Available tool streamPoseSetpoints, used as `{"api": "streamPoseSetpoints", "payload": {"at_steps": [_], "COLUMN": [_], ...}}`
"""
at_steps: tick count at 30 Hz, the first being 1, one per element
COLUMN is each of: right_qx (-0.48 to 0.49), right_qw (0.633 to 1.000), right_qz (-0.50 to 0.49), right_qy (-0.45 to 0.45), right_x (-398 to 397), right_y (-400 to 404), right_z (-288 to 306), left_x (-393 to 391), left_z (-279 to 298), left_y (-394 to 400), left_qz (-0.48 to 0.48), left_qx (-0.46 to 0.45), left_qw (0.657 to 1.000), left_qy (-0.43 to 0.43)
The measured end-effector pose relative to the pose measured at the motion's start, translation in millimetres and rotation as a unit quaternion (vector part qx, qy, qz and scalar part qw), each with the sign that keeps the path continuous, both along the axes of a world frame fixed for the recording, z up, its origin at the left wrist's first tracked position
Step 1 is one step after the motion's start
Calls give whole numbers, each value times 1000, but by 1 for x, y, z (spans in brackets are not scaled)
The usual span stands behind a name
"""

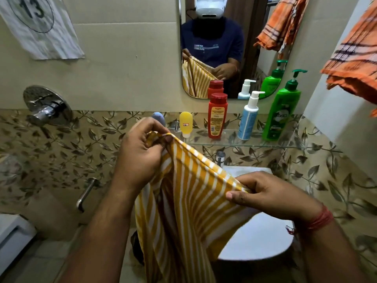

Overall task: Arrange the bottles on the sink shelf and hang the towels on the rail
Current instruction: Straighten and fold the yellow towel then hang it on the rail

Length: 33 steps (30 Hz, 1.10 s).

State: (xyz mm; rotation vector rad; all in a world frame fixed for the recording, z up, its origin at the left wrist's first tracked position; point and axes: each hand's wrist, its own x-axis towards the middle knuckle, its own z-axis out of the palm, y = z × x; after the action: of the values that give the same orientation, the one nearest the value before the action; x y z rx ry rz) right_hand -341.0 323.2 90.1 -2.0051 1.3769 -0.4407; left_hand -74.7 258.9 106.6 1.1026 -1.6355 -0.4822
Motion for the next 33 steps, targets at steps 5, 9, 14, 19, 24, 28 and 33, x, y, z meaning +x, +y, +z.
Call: {"api": "streamPoseSetpoints", "payload": {"at_steps": [5,9,14,19,24,28,33], "right_qx": [-136,-255,-445,-422,-358,-306,-162], "right_qw": [962,945,874,876,921,923,894], "right_qz": [-52,-78,-83,-166,-151,-159,-118], "right_qy": [232,190,178,164,-25,-172,-401], "right_x": [-8,-23,-47,-67,-68,-64,-66], "right_y": [4,11,14,12,17,19,29], "right_z": [17,30,31,19,18,12,24], "left_x": [-9,-8,-6,-4,-9,-10,-7], "left_z": [-6,-7,-5,-6,-4,-4,-4], "left_y": [3,3,1,1,2,3,1], "left_qz": [10,-6,-14,-6,-1,-2,-71], "left_qx": [4,35,36,38,38,40,68], "left_qw": [999,999,999,999,999,999,995], "left_qy": [-33,-18,8,13,3,9,31]}}
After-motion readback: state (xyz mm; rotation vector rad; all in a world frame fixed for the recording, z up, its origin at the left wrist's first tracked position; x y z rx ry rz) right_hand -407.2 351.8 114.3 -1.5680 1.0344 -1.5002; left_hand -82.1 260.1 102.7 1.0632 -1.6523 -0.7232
